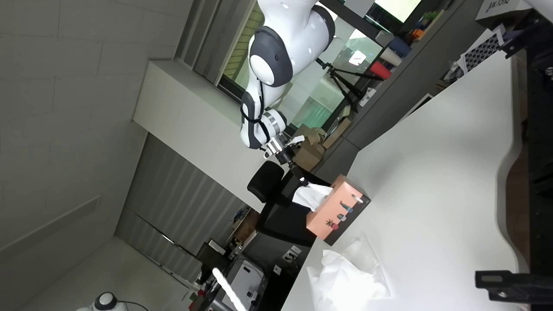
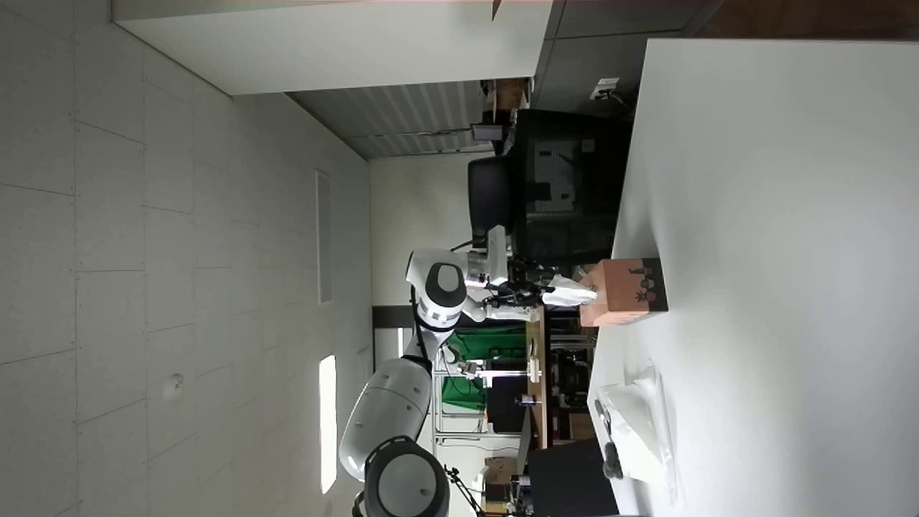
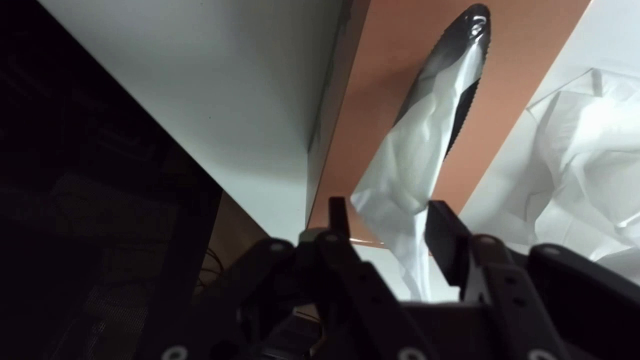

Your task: Take out a paper towel from the box

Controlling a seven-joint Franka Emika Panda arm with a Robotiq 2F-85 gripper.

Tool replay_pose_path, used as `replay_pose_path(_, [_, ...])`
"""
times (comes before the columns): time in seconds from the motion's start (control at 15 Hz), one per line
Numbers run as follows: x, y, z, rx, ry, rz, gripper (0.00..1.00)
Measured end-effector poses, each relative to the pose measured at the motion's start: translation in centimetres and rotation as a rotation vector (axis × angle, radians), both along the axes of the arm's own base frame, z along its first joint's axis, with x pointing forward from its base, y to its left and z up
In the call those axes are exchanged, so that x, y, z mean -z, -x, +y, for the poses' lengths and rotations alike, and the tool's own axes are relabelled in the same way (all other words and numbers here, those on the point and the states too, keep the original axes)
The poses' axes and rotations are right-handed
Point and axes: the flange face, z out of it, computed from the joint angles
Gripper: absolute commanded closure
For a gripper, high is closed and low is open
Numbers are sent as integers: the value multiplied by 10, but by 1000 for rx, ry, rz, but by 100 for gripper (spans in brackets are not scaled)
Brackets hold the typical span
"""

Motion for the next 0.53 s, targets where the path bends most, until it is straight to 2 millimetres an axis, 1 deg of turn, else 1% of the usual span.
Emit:
replay_pose_path(0.13, [-3, -4, 6, 6, 6, -34, 10])
replay_pose_path(0.27, [-2, -7, 15, 3, 10, -51, 1])
replay_pose_path(0.4, [5, -8, 24, -7, 9, -48, 0])
replay_pose_path(0.53, [17, -6, 34, -21, 3, -23, 0])
